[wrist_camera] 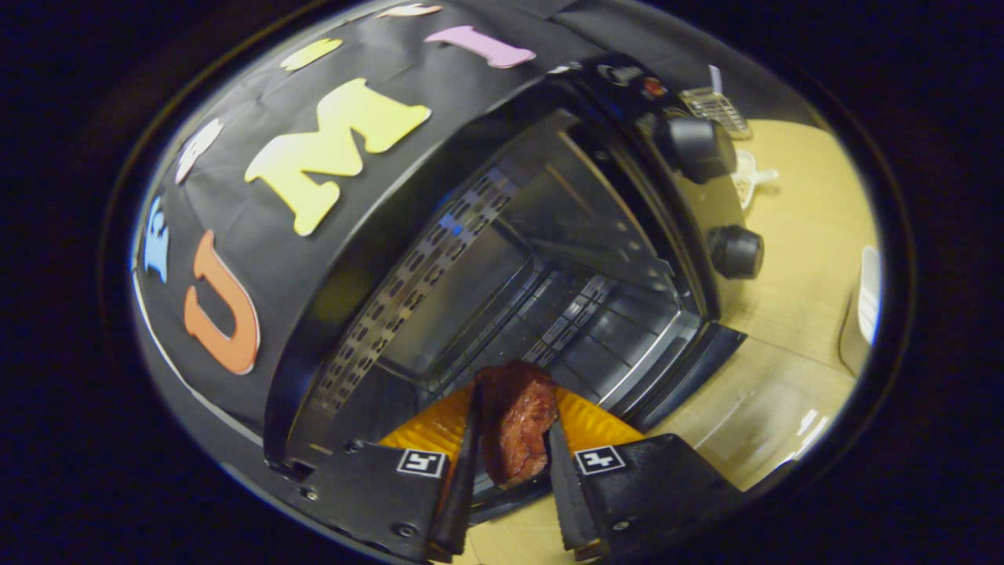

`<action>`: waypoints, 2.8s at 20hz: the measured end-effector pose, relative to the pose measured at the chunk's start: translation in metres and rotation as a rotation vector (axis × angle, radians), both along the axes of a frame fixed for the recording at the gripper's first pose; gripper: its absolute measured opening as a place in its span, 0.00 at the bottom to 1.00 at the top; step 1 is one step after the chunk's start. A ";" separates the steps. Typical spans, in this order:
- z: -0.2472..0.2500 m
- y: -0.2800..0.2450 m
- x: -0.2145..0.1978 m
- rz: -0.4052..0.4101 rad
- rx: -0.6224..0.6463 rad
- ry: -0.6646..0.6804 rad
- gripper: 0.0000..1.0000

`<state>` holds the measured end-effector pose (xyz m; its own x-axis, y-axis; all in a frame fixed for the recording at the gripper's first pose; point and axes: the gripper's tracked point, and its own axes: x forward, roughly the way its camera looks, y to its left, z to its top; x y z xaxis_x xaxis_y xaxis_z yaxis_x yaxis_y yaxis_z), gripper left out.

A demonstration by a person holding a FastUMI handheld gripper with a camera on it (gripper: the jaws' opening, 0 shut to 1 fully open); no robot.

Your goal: Open the toaster oven, put the food inside, and close the toaster oven door.

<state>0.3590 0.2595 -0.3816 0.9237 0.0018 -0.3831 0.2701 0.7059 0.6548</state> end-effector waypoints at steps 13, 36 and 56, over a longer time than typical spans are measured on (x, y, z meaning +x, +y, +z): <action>0.009 -0.006 -0.025 0.171 -0.512 0.030 0.99; -0.050 -0.033 -0.263 0.455 -0.640 0.257 0.99; -0.050 -0.020 -0.230 0.508 -0.624 0.303 1.00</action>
<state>0.1293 0.2393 -0.4312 0.7258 0.0942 -0.6814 -0.0757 0.9955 0.0570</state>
